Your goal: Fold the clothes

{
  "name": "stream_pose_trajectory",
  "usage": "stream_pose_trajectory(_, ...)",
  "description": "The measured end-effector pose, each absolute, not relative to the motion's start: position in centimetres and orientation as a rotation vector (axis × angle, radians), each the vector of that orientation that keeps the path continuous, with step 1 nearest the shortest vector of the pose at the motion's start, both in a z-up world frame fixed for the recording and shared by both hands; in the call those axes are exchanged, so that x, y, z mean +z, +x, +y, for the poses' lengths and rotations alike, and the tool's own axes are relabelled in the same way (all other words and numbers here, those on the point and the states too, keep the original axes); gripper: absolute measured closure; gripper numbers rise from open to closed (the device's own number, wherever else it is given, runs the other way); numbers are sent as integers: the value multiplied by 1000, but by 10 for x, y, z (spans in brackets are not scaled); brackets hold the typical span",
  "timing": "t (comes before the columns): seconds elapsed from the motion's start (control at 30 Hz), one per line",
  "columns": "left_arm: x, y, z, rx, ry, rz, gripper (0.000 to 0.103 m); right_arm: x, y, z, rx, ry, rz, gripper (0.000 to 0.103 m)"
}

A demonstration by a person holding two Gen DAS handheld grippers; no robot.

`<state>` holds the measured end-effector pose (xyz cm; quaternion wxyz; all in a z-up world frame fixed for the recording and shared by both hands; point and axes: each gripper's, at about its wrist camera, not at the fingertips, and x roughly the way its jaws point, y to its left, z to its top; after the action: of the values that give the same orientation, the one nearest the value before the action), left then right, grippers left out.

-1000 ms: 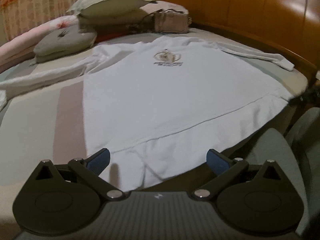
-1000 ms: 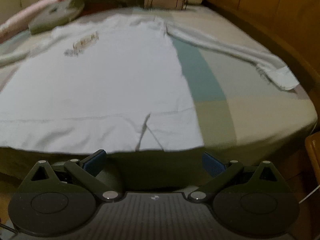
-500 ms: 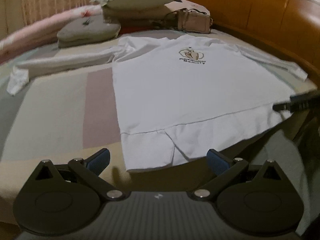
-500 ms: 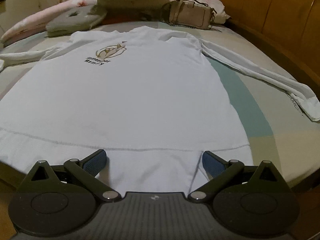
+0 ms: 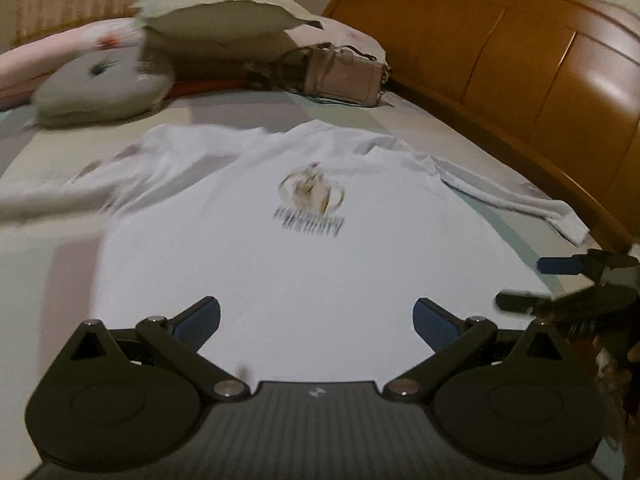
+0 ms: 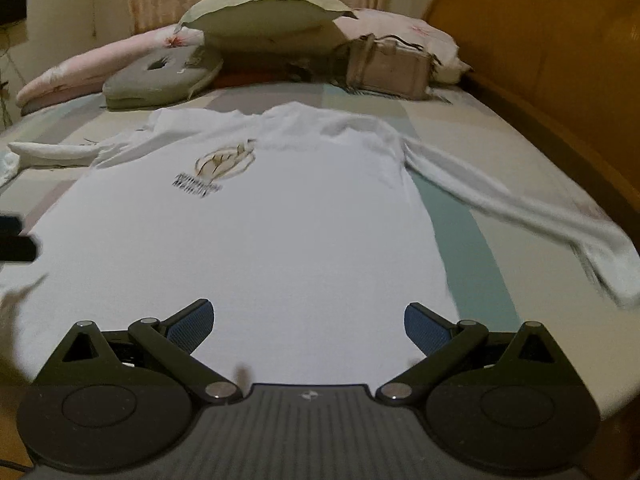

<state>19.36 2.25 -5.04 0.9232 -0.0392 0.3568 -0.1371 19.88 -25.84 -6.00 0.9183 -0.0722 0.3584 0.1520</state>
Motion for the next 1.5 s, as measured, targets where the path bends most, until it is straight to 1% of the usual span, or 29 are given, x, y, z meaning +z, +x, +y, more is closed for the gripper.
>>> stream_pose_trajectory(0.1, -54, 264, 2, -297, -47, 757, 1, -68, 246, -252, 389, -198, 752, 0)
stream_pose_trajectory(0.2, -76, 311, -12, -245, 28, 763, 1, -84, 283, -246, 425, -287, 804, 0)
stream_pose_trajectory(0.27, -96, 336, -18, -195, 81, 792, 1, -95, 298, -251, 434, -275, 840, 0)
stream_pose_trajectory(0.33, -113, 351, -18, -155, 78, 875, 0, -99, 304, -255, 435, -223, 836, 0)
stream_pose_trajectory(0.47, -107, 362, -17, -152, 67, 951, 0, -100, 312, -246, 401, -218, 867, 0)
stream_pose_trajectory(0.67, -102, 372, -13, -177, 72, 1077, 0, -96, 329, -232, 358, -270, 1008, 0)
stream_pose_trajectory(0.9, -97, 382, -11, -116, 73, 1221, 0, -96, 333, -228, 329, -281, 1055, 0)
stream_pose_trajectory(0.97, -93, 385, -10, -71, 55, 1270, 2, -95, 337, -228, 344, -291, 1076, 0)
stream_pose_trajectory(1.1, -76, 390, -2, -58, -19, 1194, 2, -94, 341, -225, 366, -327, 1109, 0)
stream_pose_trajectory(1.27, -92, 397, 13, -68, -62, 1190, 2, -96, 337, -223, 349, -330, 1097, 0)
stream_pose_trajectory(1.4, -101, 391, 19, -145, -18, 1140, 1, -95, 332, -225, 319, -303, 1076, 0)
stream_pose_trajectory(1.5, -96, 393, 25, -214, -12, 1159, 3, -89, 347, -223, 285, -277, 1191, 0)
